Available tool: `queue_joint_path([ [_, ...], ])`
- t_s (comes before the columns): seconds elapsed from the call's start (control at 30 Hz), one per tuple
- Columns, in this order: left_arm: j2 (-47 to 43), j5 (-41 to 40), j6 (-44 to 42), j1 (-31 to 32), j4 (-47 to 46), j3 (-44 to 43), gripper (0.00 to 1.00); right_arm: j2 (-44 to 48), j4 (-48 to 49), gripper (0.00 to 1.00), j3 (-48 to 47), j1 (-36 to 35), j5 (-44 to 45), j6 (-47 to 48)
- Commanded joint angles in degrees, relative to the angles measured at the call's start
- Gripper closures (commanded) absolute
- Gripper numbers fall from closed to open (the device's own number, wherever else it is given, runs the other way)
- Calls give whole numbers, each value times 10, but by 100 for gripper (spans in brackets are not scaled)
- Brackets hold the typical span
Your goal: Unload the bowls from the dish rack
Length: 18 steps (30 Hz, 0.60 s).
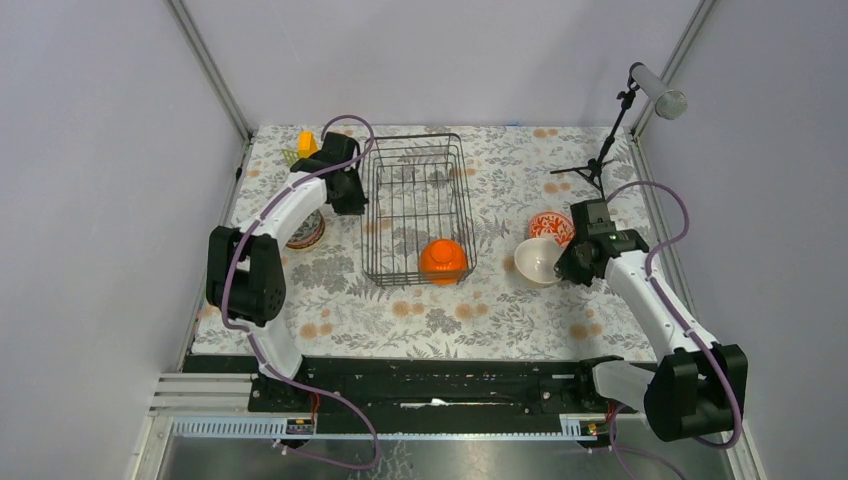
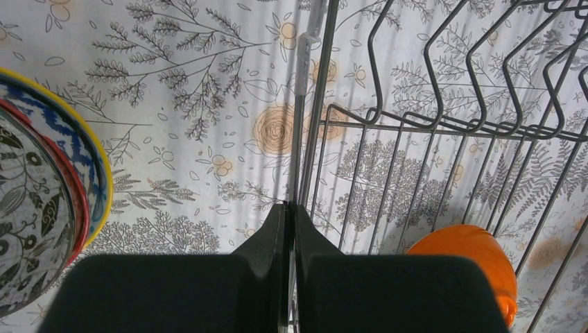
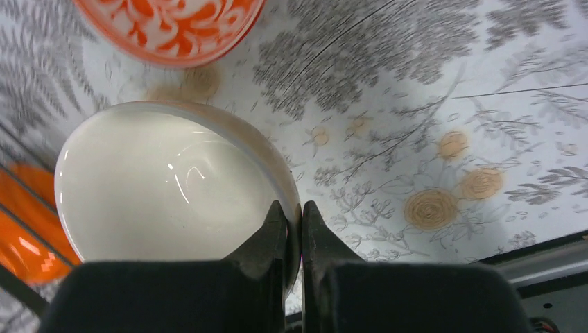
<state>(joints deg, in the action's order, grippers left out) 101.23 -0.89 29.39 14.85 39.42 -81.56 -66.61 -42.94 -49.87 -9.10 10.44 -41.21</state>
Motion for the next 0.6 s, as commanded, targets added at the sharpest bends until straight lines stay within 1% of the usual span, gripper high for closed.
queue_joint_path([
  [0.0, 7, 6, 1, -8, -24, -31, 100, -9, 86, 100, 1, 1, -150, 74],
  [0.03, 7, 14, -3, -8, -25, -31, 100, -16, 102, 100, -1, 1, -165, 82],
  [0.1, 4, 32, -14, -7, -28, -25, 100, -33, 118, 100, -14, 1, -164, 81],
  [0.37, -29, 28, -31, -7, -26, -4, 94, -135, 168, 100, -96, -10, -166, 47],
  [0.57, -39, 41, -42, -7, -10, -14, 88, -215, 174, 100, -189, -19, -131, 25],
])
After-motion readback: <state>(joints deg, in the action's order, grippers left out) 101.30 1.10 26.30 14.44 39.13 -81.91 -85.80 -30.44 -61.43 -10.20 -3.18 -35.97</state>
